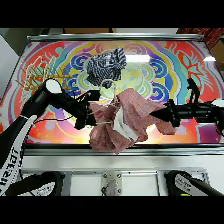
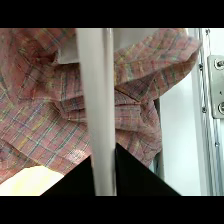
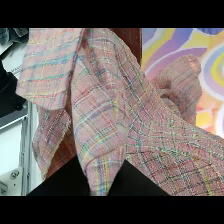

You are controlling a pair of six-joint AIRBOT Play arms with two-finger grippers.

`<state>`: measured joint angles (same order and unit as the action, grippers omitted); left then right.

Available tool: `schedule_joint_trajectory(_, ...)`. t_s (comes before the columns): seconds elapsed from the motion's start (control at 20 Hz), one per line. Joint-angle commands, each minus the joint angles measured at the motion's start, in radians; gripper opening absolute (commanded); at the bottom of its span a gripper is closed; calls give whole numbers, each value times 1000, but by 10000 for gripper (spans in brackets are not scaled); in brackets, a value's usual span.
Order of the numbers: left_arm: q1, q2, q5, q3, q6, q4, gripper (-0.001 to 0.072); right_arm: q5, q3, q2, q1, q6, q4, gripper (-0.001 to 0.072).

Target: Fold the clothes and pants, and hang the long-sleeved shirts on hangers.

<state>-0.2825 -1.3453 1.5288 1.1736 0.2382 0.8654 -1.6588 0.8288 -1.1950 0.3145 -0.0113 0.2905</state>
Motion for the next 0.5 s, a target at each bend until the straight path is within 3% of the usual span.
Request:
schedule_joint_trajectory(0.0,0,1,-3,1,-2,-2,16,9,0,0,0,-11,0,20)
schedule_joint_trajectory(0.25,0,1,-4,1,-2,8,16,9,0,0,0,-10,0,17)
schedule_joint_trajectory(0.3,0,1,-41,1,172,8,417,8,0,0,1,28,0,13)
schedule_joint_trajectory(0.45,0,2,-49,1,243,56,416,9,0,0,2,28,0,12)
